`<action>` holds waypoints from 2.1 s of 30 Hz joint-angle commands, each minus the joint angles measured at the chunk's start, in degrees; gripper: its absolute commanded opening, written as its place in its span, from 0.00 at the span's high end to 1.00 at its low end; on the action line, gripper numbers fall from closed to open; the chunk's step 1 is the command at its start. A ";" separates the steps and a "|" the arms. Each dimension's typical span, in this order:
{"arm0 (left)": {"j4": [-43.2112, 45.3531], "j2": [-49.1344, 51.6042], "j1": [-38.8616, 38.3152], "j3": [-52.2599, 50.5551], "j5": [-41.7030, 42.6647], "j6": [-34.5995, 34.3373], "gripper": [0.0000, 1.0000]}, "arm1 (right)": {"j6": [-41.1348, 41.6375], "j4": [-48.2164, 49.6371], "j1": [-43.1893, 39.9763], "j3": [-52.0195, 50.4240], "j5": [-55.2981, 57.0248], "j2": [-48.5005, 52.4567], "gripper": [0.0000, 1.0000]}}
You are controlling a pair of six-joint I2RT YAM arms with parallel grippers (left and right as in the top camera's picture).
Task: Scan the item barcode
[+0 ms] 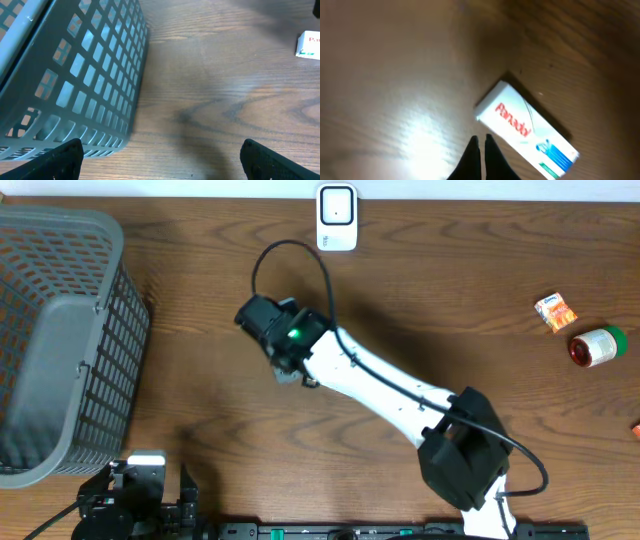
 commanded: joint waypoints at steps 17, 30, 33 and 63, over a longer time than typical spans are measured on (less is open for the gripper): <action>-0.02 -0.20 -0.28 0.28 0.33 -0.11 0.01 | -22.29 0.20 -11.32 0.04 -22.45 4.68 0.06; -0.02 -0.20 -0.28 0.28 0.33 -0.11 0.01 | -37.94 -2.95 -9.57 -1.51 -12.33 4.68 0.01; -0.04 -0.20 -0.28 0.28 0.33 -0.11 0.01 | -39.52 -1.84 -9.70 -4.28 -12.35 4.68 0.01; -0.02 -0.20 -0.28 0.28 0.33 -0.11 0.01 | -37.92 6.05 -10.19 -15.50 -14.64 4.15 0.56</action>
